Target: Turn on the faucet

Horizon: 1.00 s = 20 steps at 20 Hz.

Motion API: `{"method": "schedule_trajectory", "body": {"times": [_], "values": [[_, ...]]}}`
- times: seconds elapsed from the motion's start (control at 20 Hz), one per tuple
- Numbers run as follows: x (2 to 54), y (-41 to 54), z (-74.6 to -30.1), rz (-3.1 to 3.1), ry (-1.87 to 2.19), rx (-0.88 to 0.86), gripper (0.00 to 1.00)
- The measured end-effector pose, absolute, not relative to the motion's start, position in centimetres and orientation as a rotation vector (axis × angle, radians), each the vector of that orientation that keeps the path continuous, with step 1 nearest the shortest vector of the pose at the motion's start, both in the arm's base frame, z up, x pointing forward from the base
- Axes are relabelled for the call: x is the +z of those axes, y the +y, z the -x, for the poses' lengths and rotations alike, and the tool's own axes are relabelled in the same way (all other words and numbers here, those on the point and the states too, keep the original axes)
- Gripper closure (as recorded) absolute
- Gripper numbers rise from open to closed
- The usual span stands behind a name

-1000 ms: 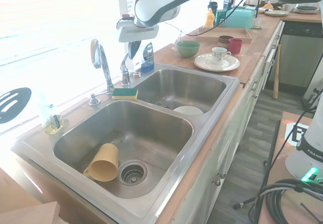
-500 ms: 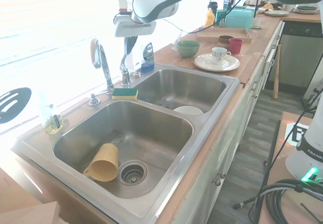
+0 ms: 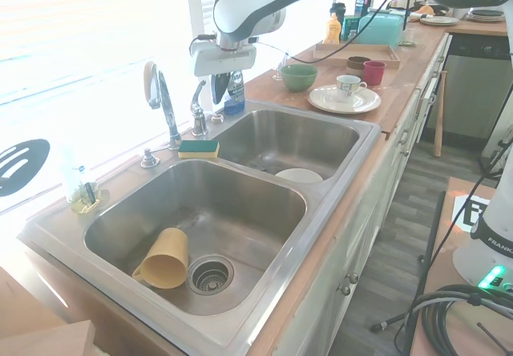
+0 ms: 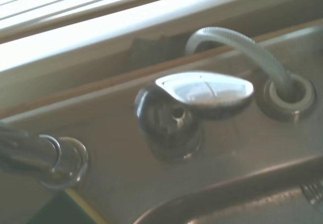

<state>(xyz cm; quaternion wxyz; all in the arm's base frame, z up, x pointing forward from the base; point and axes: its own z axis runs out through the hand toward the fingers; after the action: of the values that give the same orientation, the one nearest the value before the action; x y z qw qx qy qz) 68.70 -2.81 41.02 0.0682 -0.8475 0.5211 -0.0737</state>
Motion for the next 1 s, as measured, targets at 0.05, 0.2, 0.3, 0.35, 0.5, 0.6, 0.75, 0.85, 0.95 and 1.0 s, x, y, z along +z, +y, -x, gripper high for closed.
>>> {"method": "schedule_trajectory", "body": {"times": [0.05, 0.2, 0.3, 0.35, 0.5, 0.6, 0.75, 0.85, 0.95, 1.0], "values": [[40.6, -2.8, -67.2, 2.57, 1.582, -0.167, 1.0], [40.8, -2.6, -62.9, 2.607, 1.605, -0.028, 1.0], [41.4, -2.5, -59.9, 2.623, 1.61, 0.03, 1.0], [41.7, -2.5, -58.3, 2.629, 1.611, 0.048, 1.0], [41.8, -2.3, -53.7, 2.642, 1.61, 0.088, 0.0], [41.5, -2.0, -50.6, 2.648, 1.607, 0.113, 0.0], [40.9, -1.6, -45.9, 2.651, 1.601, 0.122, 0.0], [40.2, -1.3, -42.9, 2.652, 1.597, 0.117, 0.0], [39.8, -1.2, -40.5, 2.652, 1.6, 0.109, 0.0], [39.8, -1.3, -39.8, 2.65, 1.601, 0.102, 0.0]]}}
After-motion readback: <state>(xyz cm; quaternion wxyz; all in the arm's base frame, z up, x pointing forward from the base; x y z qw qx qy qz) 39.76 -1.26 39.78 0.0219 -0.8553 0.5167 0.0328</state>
